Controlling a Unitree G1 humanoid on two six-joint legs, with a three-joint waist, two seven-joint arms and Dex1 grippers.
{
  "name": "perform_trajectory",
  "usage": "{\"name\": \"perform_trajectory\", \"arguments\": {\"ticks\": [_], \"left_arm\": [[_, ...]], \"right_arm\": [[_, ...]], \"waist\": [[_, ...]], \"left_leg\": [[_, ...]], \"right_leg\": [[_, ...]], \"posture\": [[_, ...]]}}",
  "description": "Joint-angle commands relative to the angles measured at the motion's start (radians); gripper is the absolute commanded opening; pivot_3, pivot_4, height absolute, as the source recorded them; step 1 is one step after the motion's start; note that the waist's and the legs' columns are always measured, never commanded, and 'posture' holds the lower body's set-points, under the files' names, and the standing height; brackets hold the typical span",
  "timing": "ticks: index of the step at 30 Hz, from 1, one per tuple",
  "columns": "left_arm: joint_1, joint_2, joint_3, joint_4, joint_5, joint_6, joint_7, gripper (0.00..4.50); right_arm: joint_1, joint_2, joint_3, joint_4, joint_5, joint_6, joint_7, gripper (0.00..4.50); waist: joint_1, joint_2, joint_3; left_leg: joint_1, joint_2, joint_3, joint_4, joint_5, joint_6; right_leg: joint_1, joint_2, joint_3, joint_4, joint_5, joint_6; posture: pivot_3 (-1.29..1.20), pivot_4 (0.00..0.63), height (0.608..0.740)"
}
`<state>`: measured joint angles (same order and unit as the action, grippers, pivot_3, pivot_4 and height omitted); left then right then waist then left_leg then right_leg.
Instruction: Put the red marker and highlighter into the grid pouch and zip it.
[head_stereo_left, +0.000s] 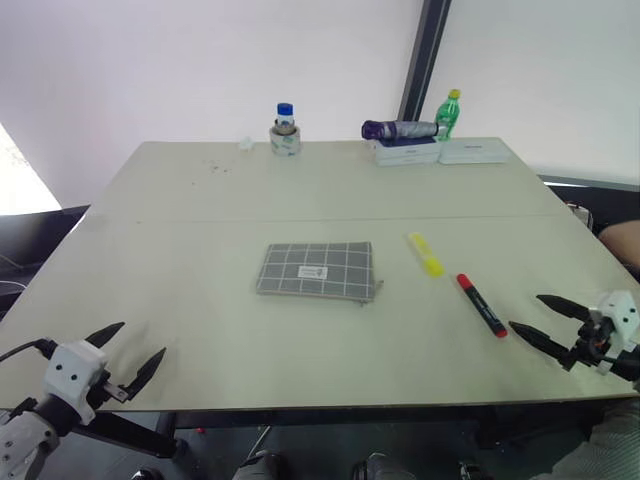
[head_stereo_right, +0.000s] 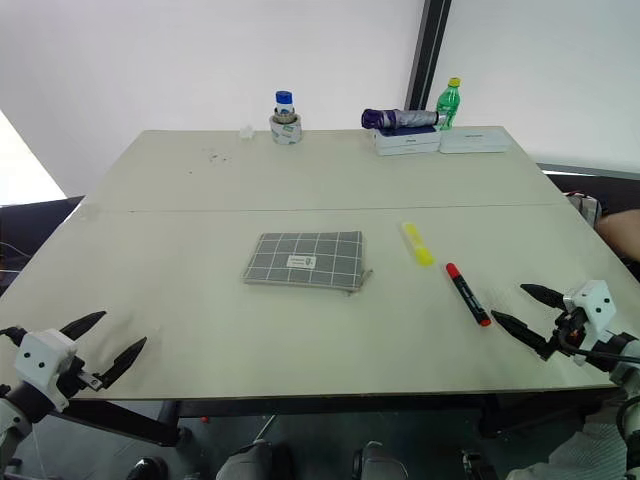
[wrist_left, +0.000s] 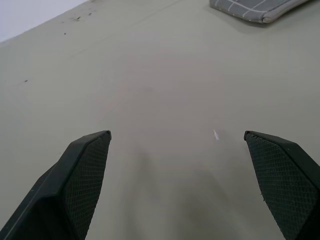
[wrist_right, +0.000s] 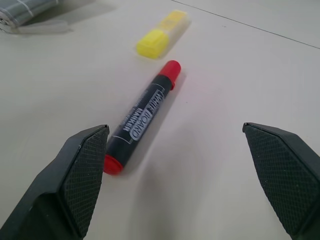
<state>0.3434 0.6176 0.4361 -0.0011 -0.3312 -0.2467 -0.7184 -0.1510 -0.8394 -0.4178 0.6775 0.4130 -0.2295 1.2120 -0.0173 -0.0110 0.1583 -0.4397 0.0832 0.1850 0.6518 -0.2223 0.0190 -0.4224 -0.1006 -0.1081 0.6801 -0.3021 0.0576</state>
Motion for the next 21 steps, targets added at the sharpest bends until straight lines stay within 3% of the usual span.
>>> {"name": "perform_trajectory", "arguments": {"ticks": [1, 21], "left_arm": [[0.013, 0.013, 0.035, 0.001, 0.008, -0.023, -0.004, 4.50], [-0.065, 0.039, 0.026, 0.081, 0.057, -0.094, -0.019, 4.50]], "right_arm": [[-0.024, -0.030, -0.026, 0.033, -0.003, -0.047, 0.004, 4.45], [-0.092, 0.003, 0.014, 0.057, -0.021, -0.075, 0.002, 4.45]], "waist": [[0.000, 0.000, 0.000], [0.000, 0.000, 0.000]], "left_leg": [[0.000, 0.000, 0.000, 0.000, 0.000, 0.000], [0.000, 0.000, 0.000, 0.000, 0.000, 0.000]], "right_leg": [[0.000, 0.000, 0.000, 0.000, 0.000, 0.000], [0.000, -0.001, 0.000, 0.000, 0.000, 0.000]], "posture": [[0.00, 0.150, 0.740], [0.00, 0.150, 0.740]]}}
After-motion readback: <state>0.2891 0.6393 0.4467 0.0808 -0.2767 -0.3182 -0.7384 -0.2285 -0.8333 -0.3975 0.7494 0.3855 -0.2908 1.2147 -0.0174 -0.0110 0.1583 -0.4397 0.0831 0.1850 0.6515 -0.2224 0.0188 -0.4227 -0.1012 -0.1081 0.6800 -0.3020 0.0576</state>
